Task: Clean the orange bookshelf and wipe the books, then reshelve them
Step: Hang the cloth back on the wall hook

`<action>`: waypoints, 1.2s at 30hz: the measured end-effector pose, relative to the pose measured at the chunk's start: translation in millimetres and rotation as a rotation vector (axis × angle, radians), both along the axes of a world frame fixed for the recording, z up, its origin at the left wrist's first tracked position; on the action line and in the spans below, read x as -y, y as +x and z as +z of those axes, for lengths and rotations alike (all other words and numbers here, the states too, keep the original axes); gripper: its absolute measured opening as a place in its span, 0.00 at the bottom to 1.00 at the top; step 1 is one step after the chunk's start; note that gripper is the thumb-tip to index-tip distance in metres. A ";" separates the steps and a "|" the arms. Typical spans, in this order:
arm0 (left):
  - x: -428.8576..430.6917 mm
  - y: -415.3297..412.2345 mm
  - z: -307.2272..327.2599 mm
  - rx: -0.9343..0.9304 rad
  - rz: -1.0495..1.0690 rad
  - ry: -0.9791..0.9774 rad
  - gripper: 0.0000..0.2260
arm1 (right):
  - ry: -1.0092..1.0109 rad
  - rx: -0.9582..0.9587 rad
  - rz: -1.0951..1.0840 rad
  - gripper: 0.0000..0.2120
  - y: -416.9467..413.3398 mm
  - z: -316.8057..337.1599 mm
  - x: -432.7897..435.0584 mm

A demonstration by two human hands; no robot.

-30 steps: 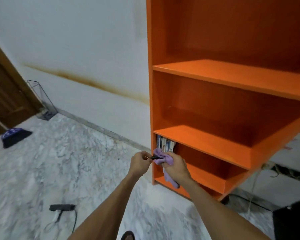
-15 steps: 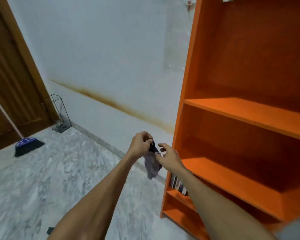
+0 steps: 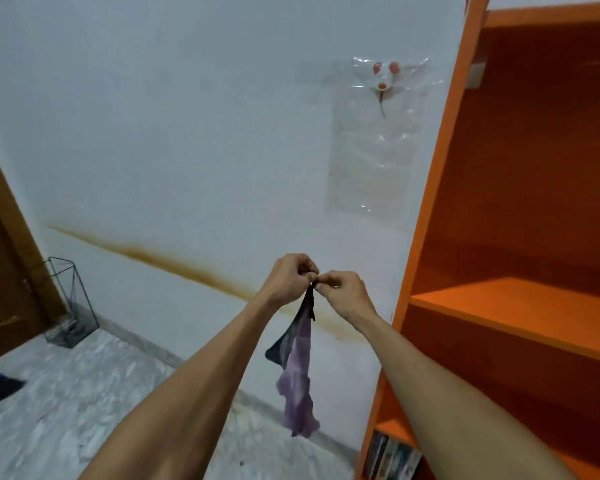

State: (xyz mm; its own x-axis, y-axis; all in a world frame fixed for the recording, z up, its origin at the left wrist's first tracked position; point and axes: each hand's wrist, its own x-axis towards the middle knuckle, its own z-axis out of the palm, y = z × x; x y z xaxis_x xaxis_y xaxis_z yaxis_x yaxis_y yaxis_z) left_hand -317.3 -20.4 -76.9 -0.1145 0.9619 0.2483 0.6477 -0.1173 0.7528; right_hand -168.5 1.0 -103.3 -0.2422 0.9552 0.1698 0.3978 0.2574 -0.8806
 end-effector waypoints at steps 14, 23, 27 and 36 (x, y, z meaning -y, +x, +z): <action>-106.4 -6.6 121.9 0.113 -0.053 0.207 0.08 | 0.092 -0.292 -0.200 0.05 -32.9 110.1 -104.2; -175.7 -14.6 212.2 0.273 -0.166 0.353 0.05 | 0.291 -0.311 -0.423 0.04 -47.6 206.3 -156.5; -200.6 -3.9 239.8 0.291 -0.203 0.408 0.04 | 0.337 -0.291 -0.549 0.05 -45.1 234.8 -176.2; -252.3 27.3 267.1 0.259 -0.312 0.478 0.04 | 0.344 -0.192 -0.781 0.06 -24.1 267.0 -205.0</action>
